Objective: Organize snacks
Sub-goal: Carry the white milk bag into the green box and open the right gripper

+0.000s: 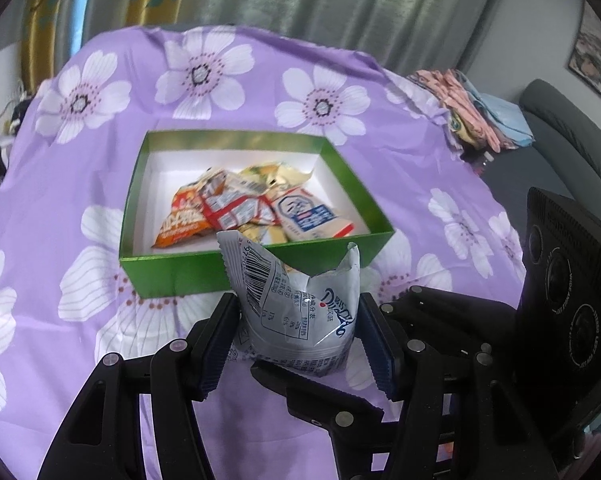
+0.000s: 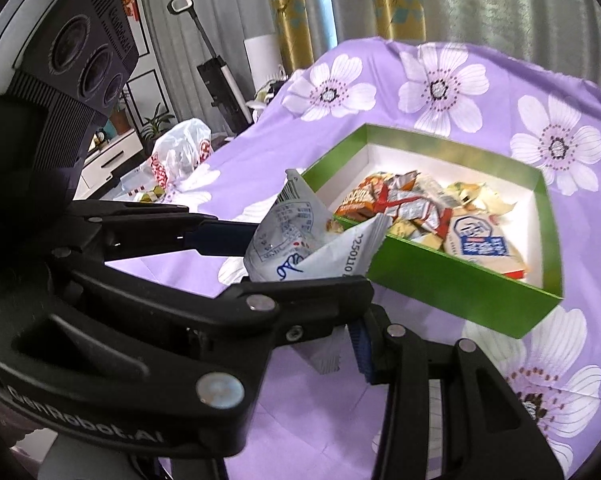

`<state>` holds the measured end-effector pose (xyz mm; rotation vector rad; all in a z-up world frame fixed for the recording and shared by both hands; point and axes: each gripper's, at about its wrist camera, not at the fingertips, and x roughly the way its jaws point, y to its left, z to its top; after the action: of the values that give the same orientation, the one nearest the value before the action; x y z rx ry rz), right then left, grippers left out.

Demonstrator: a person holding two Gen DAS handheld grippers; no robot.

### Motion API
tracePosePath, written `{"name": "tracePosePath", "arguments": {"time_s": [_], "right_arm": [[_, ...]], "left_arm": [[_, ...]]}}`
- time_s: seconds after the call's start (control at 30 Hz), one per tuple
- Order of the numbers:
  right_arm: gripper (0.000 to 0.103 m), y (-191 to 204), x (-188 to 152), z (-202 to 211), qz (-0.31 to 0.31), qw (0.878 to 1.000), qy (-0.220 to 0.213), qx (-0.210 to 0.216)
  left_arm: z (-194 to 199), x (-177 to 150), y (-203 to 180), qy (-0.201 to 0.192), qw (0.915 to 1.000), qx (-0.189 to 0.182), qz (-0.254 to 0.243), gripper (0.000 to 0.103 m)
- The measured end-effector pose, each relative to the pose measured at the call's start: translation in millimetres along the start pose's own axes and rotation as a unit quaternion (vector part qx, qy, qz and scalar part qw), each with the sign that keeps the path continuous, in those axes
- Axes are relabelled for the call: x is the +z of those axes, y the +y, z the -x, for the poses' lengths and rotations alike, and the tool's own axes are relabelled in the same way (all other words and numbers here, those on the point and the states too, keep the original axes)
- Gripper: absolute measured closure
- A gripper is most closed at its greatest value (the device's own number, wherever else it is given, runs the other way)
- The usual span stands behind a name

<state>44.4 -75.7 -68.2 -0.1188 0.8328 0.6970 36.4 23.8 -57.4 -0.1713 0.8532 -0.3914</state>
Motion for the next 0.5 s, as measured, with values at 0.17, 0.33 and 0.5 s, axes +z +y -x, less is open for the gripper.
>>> {"name": "tracePosePath", "arguments": {"time_s": [0.17,0.33,0.5], "right_arm": [[0.058,-4,1,17,-0.002,1.0,-0.018,-0.006],[0.058,-8,2,30,-0.003,0.999,-0.03,-0.01],[0.058,-14,4,36,-0.004,0.999,-0.041,-0.016]], "left_arm": [[5,5,-17,-0.007,0.9999,0.001,-0.016,0.043],[8,9,-29,-0.011,0.9996,0.003,-0.027,0.043],[6,18,-37,-0.016,0.9992,0.002,-0.036,0.043]]}}
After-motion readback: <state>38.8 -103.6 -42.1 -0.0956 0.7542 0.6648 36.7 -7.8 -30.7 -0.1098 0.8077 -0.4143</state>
